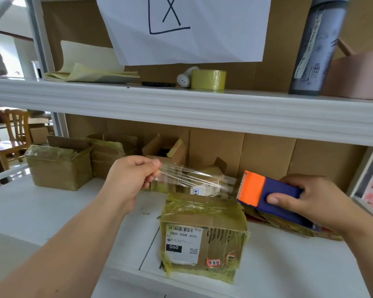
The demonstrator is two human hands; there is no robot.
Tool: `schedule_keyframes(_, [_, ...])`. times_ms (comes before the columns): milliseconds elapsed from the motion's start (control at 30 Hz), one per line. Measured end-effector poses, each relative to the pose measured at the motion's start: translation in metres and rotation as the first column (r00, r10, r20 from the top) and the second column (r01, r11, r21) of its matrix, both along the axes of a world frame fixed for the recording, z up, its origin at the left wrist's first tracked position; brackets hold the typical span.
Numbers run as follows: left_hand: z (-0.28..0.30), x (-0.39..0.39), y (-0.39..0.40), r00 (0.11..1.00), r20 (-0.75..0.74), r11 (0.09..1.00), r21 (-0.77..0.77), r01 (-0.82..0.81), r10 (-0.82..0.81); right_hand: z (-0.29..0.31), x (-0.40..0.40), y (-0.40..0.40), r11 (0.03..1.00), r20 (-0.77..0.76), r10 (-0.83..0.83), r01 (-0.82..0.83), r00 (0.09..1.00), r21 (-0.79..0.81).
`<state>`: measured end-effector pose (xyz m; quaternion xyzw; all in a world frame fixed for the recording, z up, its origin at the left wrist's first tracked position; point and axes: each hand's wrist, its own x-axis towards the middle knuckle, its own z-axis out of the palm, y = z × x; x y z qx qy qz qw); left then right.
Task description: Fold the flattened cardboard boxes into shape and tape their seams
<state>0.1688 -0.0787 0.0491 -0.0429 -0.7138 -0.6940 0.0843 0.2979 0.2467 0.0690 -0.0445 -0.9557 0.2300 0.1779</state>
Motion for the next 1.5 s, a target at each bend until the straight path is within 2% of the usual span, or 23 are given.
schedule_keyframes(233, [-0.003,-0.005,0.006,0.999,0.045,1.0,0.017,-0.009,0.008,0.005,-0.007,0.004,1.0,0.081,0.024,-0.026,0.996,0.017])
schedule_keyframes(367, [0.016,-0.008,0.004,0.991,-0.128,0.996,-0.075,-0.04,0.03,0.005,-0.014,-0.003,0.986,0.179,0.045,-0.073,0.983,0.149])
schedule_keyframes(467, [0.026,-0.008,0.006,0.98,-0.196,0.986,-0.161,-0.054,0.021,-0.003,-0.016,0.001,0.99,0.124,0.021,-0.037,0.992,0.134])
schedule_keyframes(567, [0.012,-0.008,-0.001,0.994,-0.105,0.993,-0.107,-0.048,0.037,-0.003,-0.014,0.012,0.998,0.083,-0.006,0.001,0.997,0.064])
schedule_keyframes(667, [-0.009,-0.005,-0.005,0.999,0.017,0.997,-0.055,-0.046,0.047,-0.004,-0.012,0.013,0.999,0.106,-0.024,0.022,0.994,0.026])
schedule_keyframes(867, [-0.026,-0.007,-0.008,0.987,0.162,0.999,0.036,-0.026,0.02,-0.01,-0.017,0.011,0.997,0.176,-0.053,0.043,0.983,0.064])
schedule_keyframes(1200, [-0.049,-0.01,-0.005,0.96,0.276,0.998,-0.041,-0.04,0.05,-0.004,-0.026,0.013,0.995,0.287,-0.035,0.006,0.957,0.101])
schedule_keyframes(1500, [-0.064,-0.016,-0.002,0.93,0.366,0.996,-0.091,-0.004,0.037,0.0,-0.033,0.012,0.994,0.323,-0.048,0.013,0.945,0.109])
